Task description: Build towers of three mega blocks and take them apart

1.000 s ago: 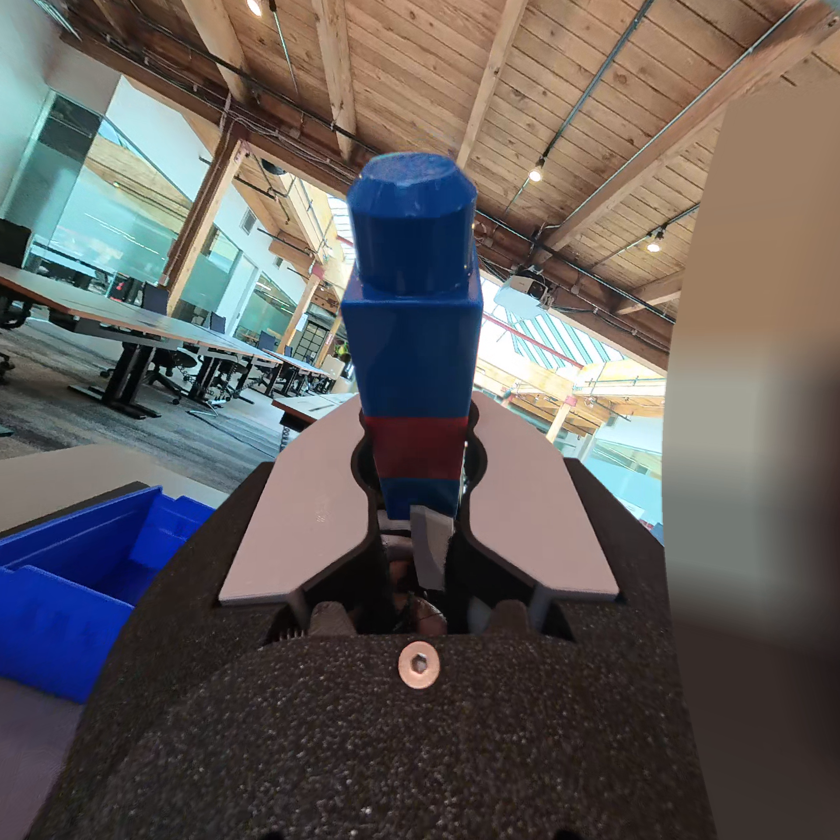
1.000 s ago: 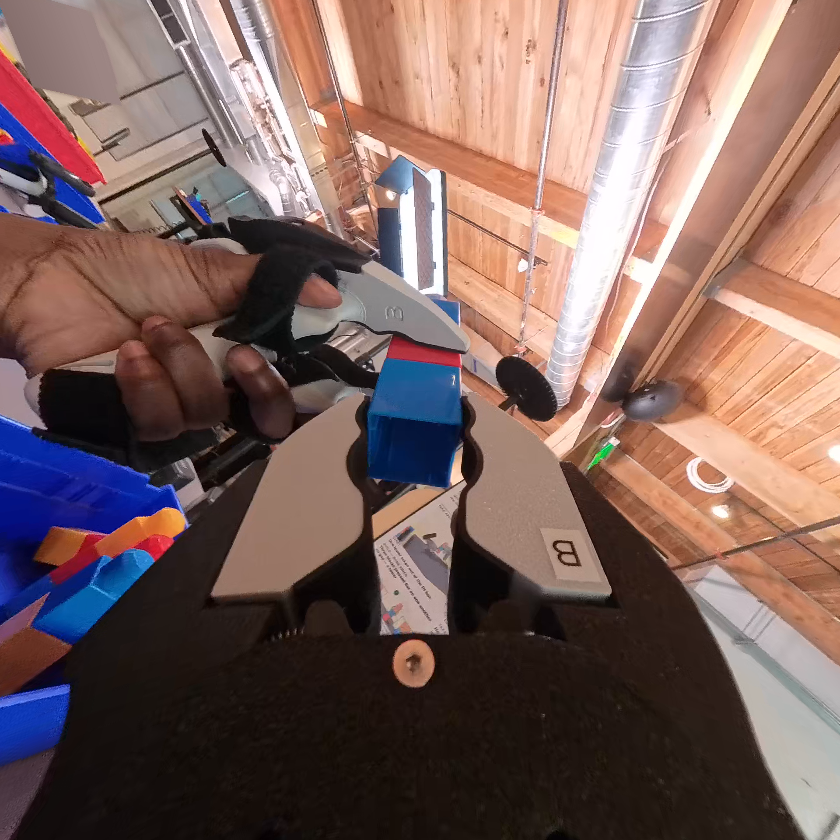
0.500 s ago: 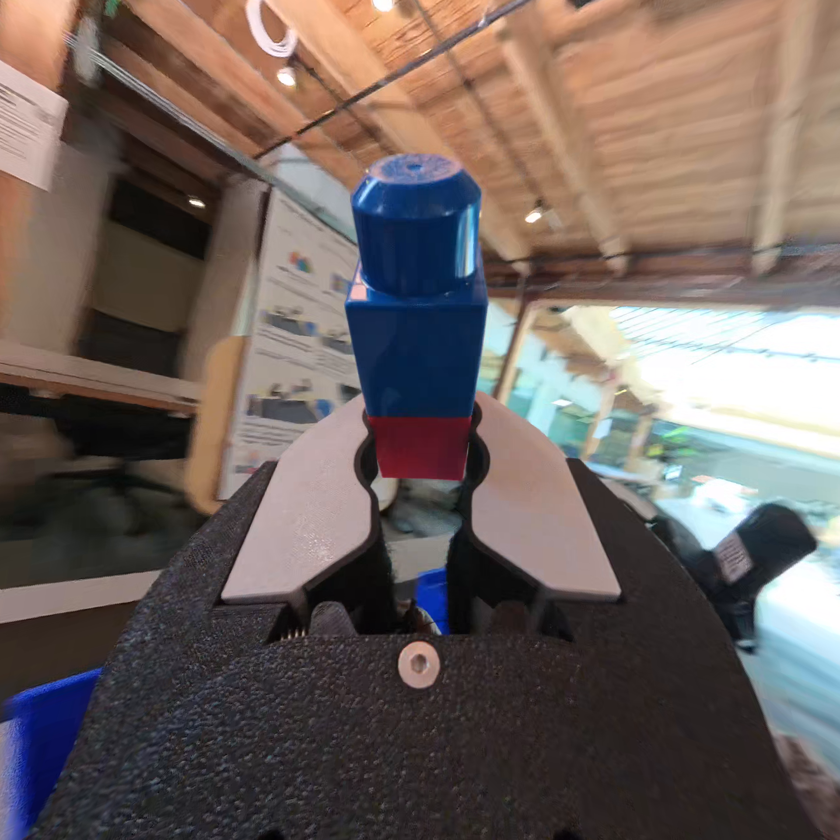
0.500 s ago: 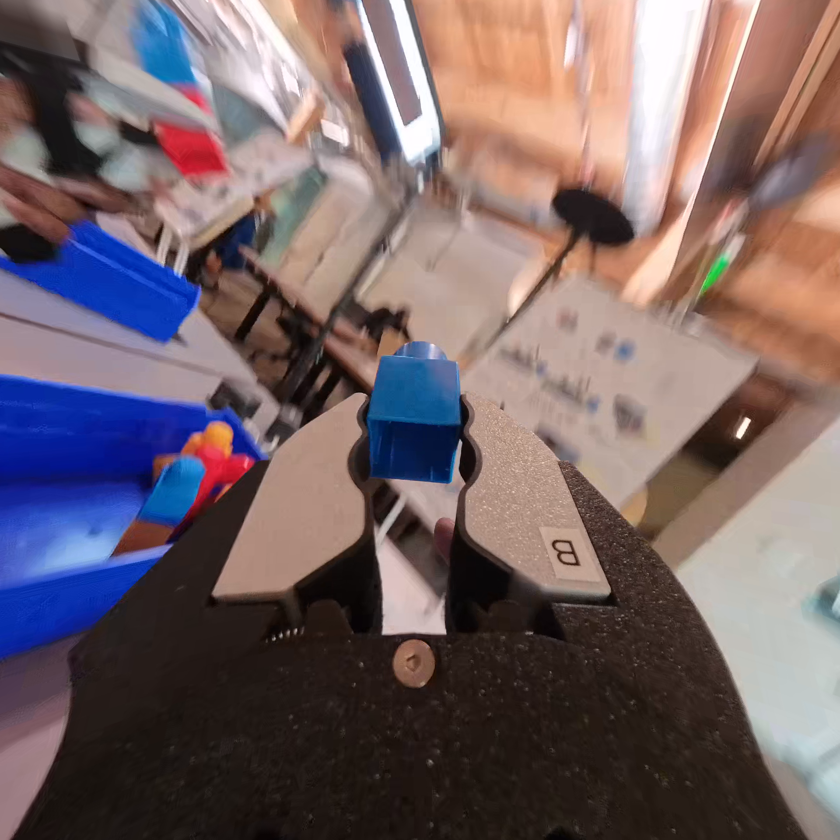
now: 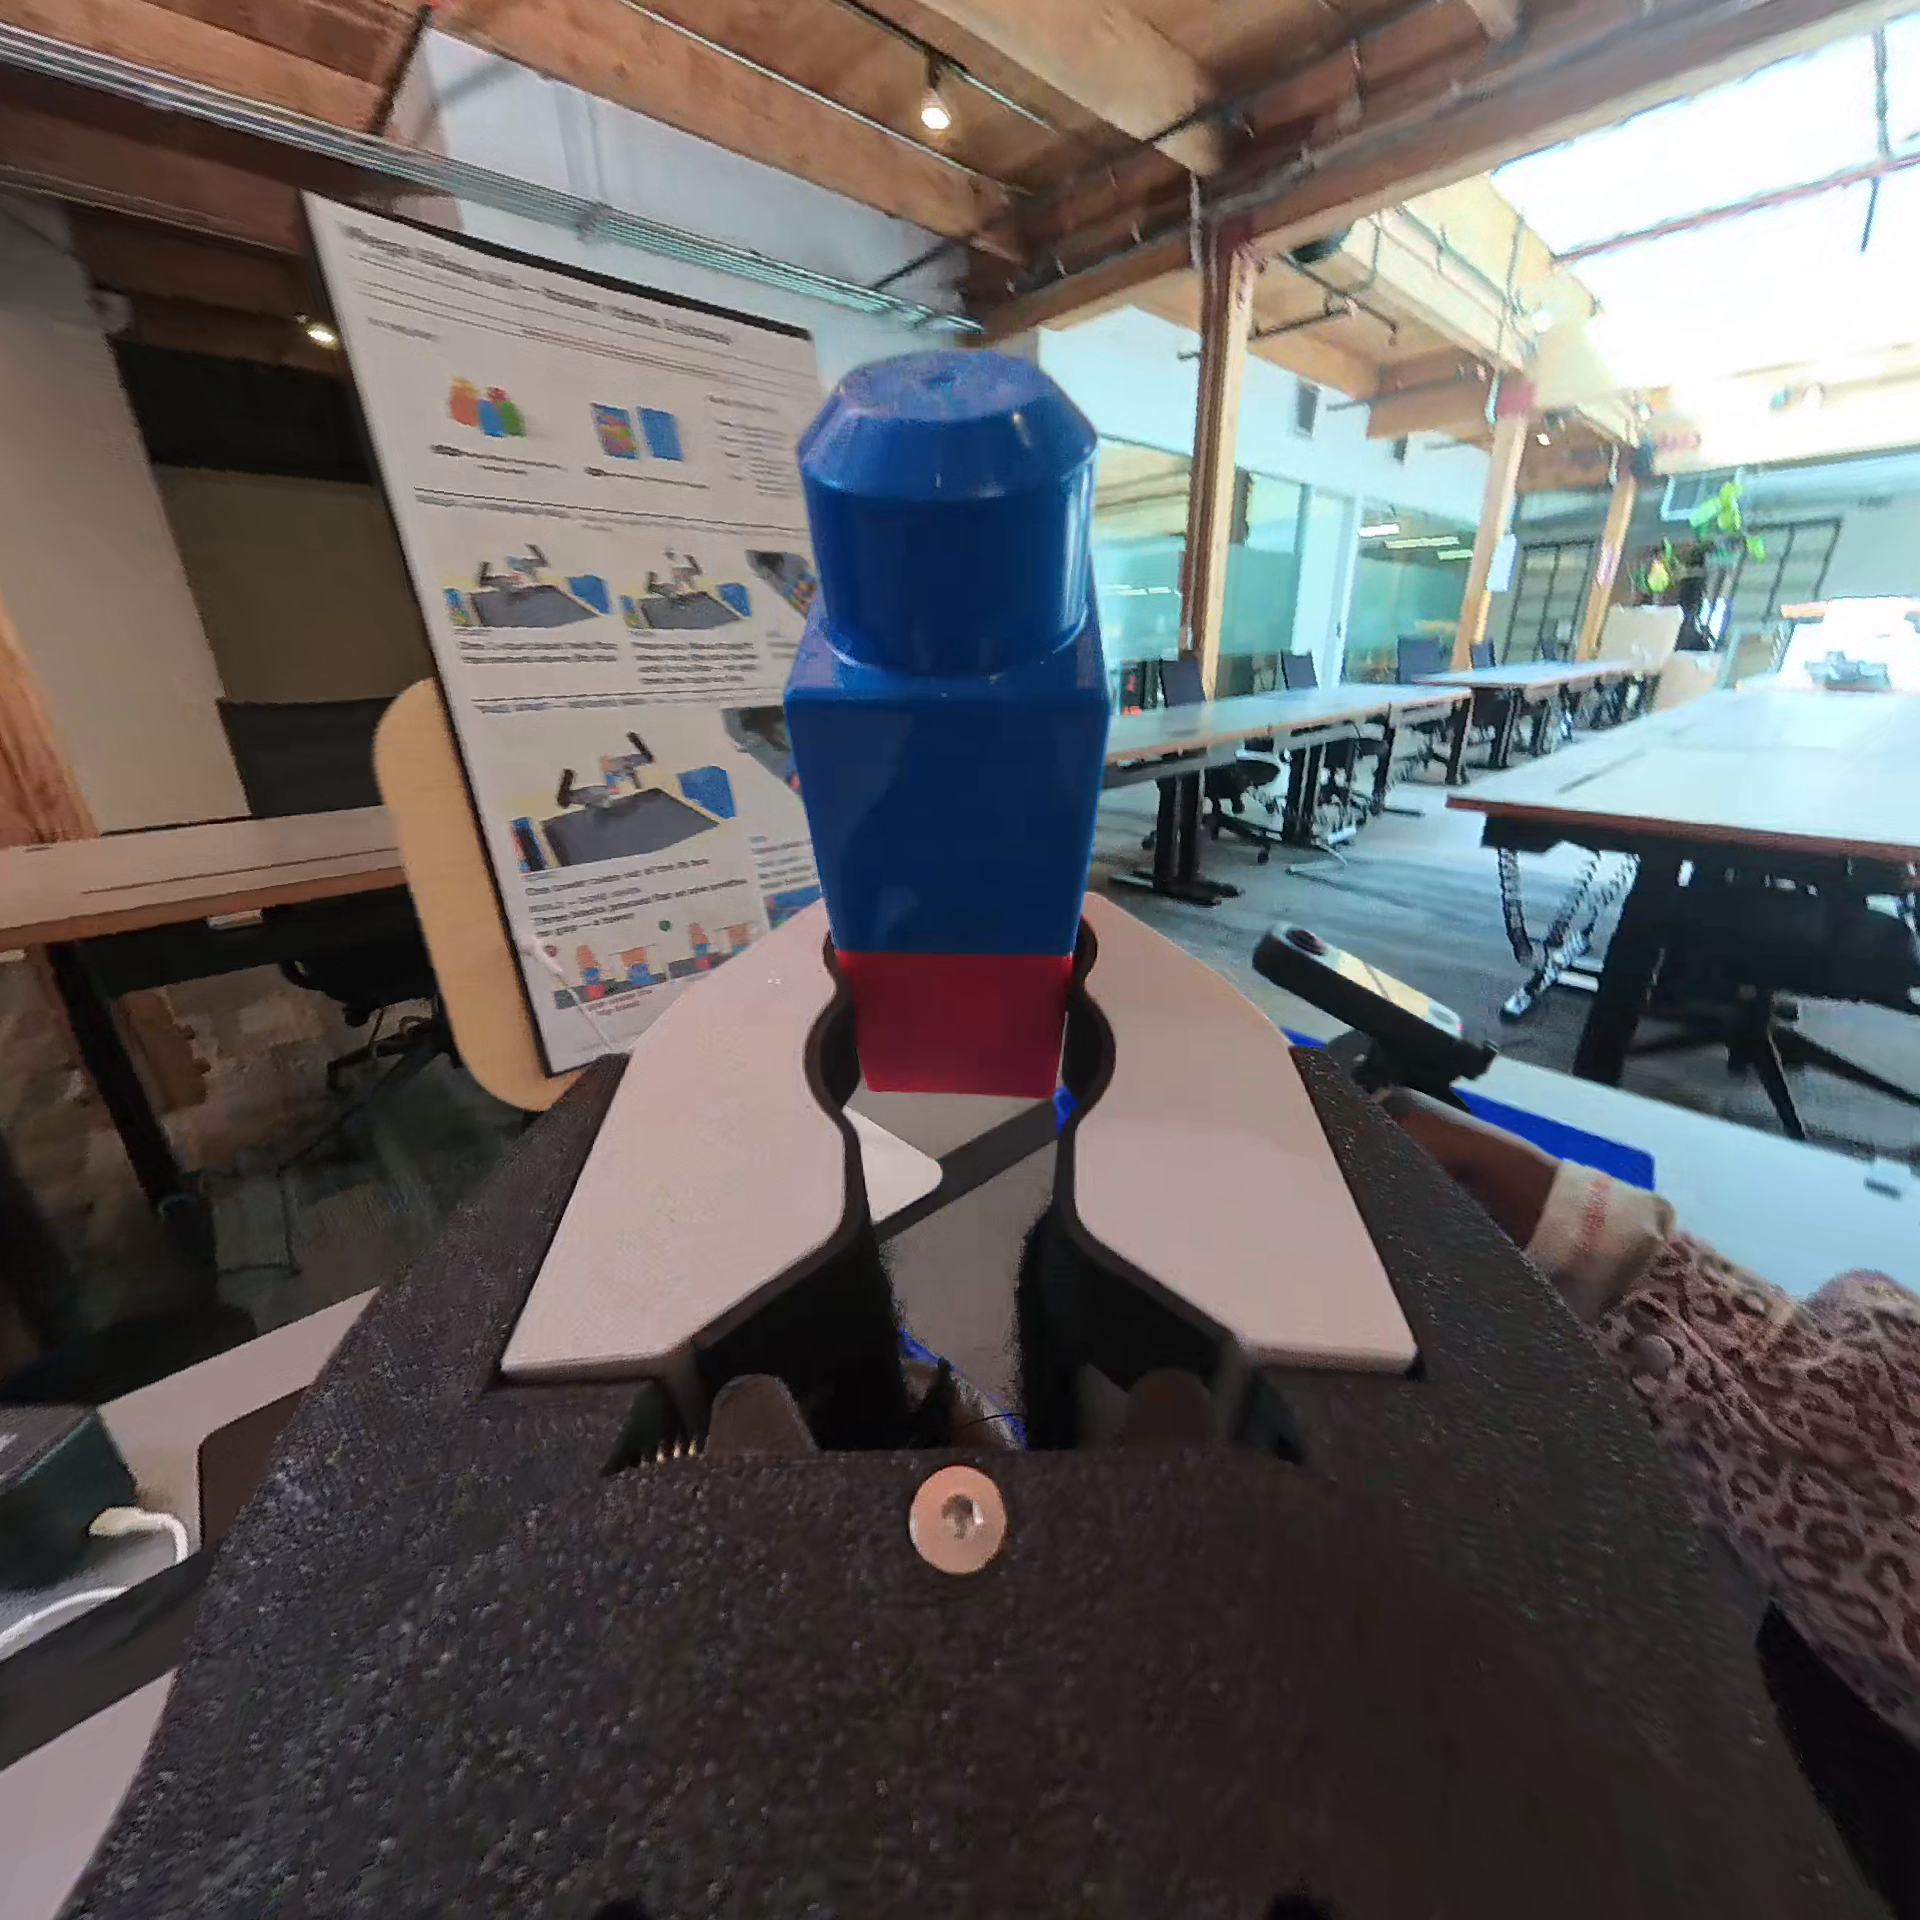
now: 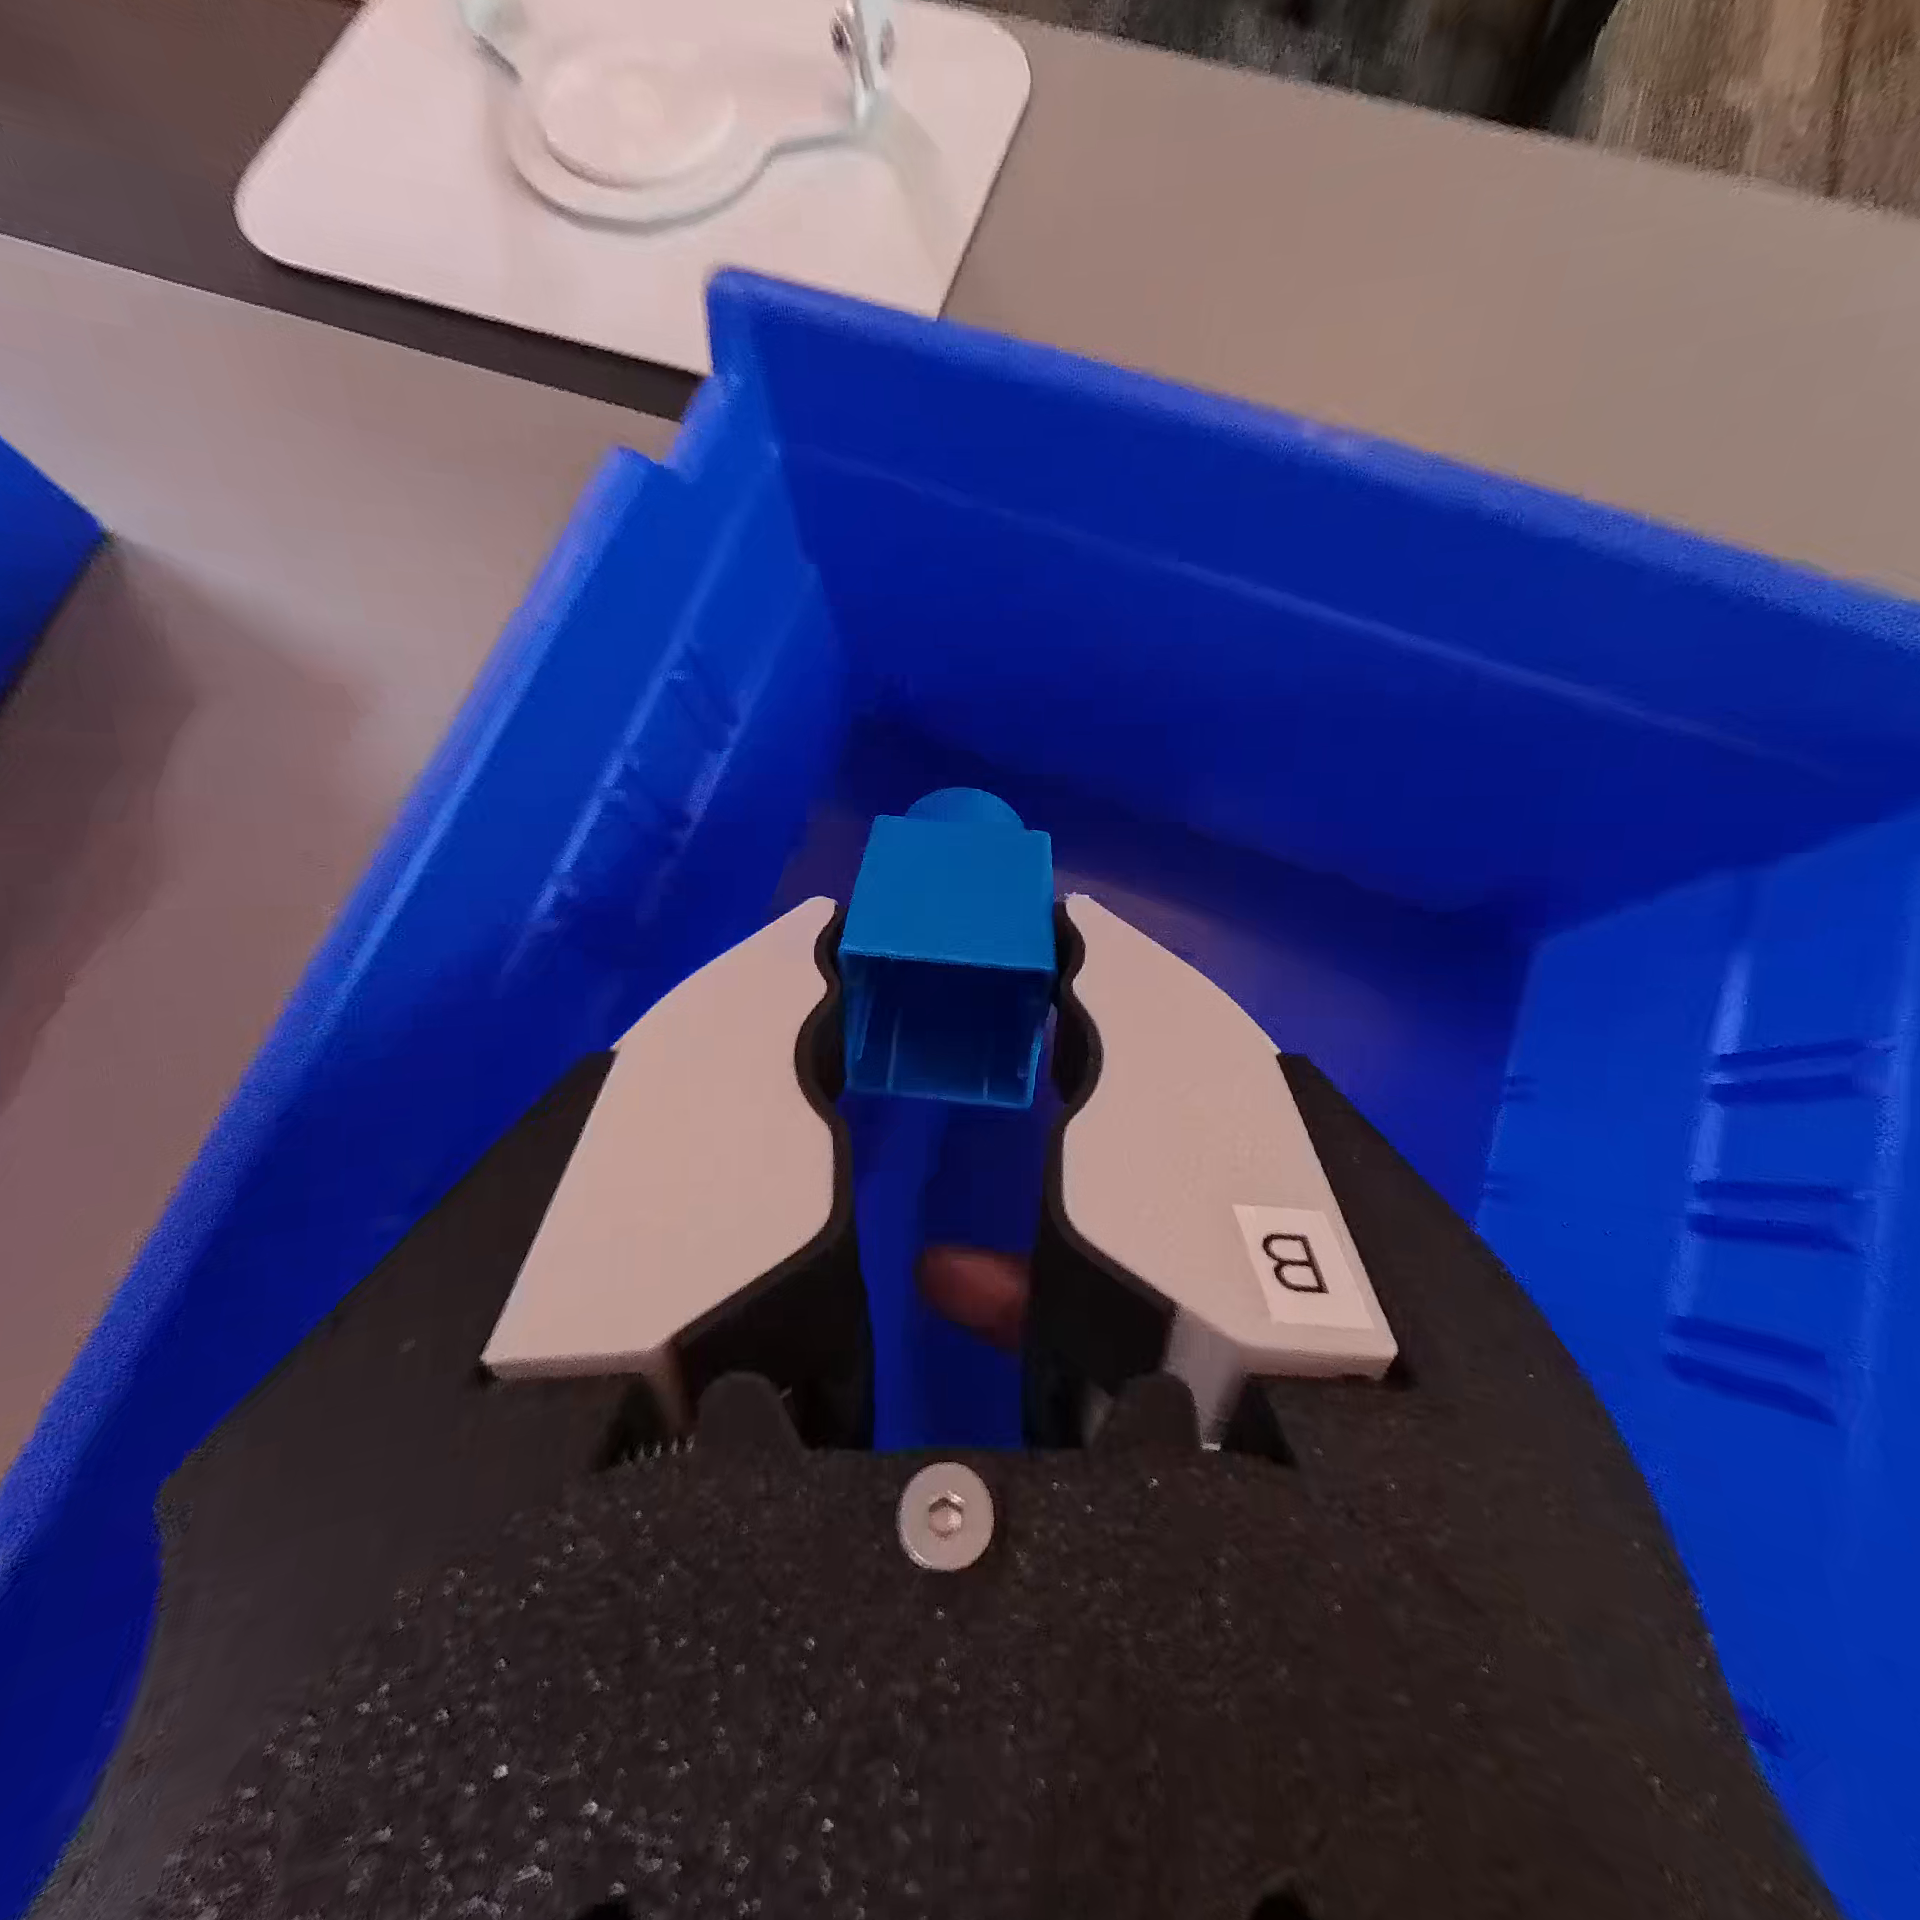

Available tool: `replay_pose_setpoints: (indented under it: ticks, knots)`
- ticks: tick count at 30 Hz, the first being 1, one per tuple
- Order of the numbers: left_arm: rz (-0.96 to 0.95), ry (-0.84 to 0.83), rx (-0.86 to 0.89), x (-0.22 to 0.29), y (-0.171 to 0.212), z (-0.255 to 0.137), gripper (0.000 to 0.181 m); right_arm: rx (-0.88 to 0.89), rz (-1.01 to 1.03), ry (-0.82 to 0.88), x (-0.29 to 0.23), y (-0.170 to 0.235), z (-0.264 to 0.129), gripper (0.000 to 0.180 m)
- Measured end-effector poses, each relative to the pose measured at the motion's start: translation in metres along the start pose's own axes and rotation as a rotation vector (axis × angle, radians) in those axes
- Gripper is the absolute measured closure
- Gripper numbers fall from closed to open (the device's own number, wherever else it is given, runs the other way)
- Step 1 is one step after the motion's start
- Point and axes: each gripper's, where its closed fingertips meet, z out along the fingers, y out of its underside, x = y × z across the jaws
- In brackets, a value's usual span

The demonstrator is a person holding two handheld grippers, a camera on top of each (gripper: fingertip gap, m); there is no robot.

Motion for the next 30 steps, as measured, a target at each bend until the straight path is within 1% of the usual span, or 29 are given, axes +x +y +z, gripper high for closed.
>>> replay_pose_setpoints:
  ticks: [4, 8, 10, 11, 12, 14, 16, 17, 19, 21, 22, 23, 24, 25, 27, 28, 30]
  knots:
    - [0.024, 0.057, -0.055, 0.019, 0.011, 0.015, 0.144, -0.039, 0.008, 0.000, -0.001, 0.012, 0.017, 0.143]
    - [0.060, 0.069, -0.091, 0.025, 0.018, 0.022, 0.144, -0.024, -0.006, 0.012, -0.003, 0.009, 0.021, 0.143]
    - [0.067, 0.081, -0.085, 0.028, 0.017, 0.022, 0.144, -0.038, -0.009, -0.014, -0.008, 0.011, 0.023, 0.142]
    - [0.061, 0.089, -0.080, 0.029, 0.016, 0.021, 0.144, -0.050, -0.011, -0.028, -0.009, 0.013, 0.023, 0.135]
    - [0.056, 0.096, -0.076, 0.031, 0.015, 0.021, 0.144, -0.047, -0.015, -0.030, -0.009, 0.011, 0.020, 0.124]
    - [0.064, 0.105, -0.077, 0.032, 0.016, 0.021, 0.144, -0.011, -0.027, -0.020, -0.007, -0.001, 0.008, 0.108]
    - [0.086, 0.116, -0.093, 0.033, 0.020, 0.022, 0.144, 0.067, -0.053, -0.007, -0.006, -0.022, -0.016, 0.103]
    - [0.093, 0.127, -0.103, 0.034, 0.022, 0.023, 0.144, 0.138, -0.073, -0.011, -0.010, -0.037, -0.033, 0.105]
    - [0.107, 0.182, -0.121, 0.041, 0.029, 0.025, 0.144, 0.350, -0.120, -0.086, -0.032, -0.076, -0.077, 0.112]
    - [0.144, 0.280, -0.127, 0.055, 0.035, 0.025, 0.144, 0.615, -0.183, -0.258, -0.075, -0.111, -0.134, 0.116]
    - [0.171, 0.331, -0.130, 0.063, 0.039, 0.025, 0.144, 0.738, -0.219, -0.362, -0.099, -0.122, -0.164, 0.119]
    - [0.201, 0.380, -0.141, 0.072, 0.044, 0.025, 0.144, 0.835, -0.256, -0.469, -0.124, -0.128, -0.192, 0.120]
    - [0.233, 0.429, -0.160, 0.081, 0.050, 0.024, 0.144, 0.896, -0.300, -0.579, -0.148, -0.129, -0.216, 0.120]
    - [0.267, 0.477, -0.188, 0.090, 0.057, 0.023, 0.144, 0.927, -0.346, -0.684, -0.171, -0.126, -0.236, 0.120]
    - [0.340, 0.558, -0.243, 0.107, 0.071, 0.021, 0.144, 0.929, -0.436, -0.881, -0.212, -0.113, -0.263, 0.118]
    - [0.365, 0.593, -0.273, 0.114, 0.078, 0.020, 0.144, 0.917, -0.479, -0.944, -0.227, -0.107, -0.269, 0.115]
    - [0.386, 0.659, -0.326, 0.127, 0.089, 0.018, 0.144, 0.895, -0.582, -1.000, -0.252, -0.095, -0.272, 0.110]
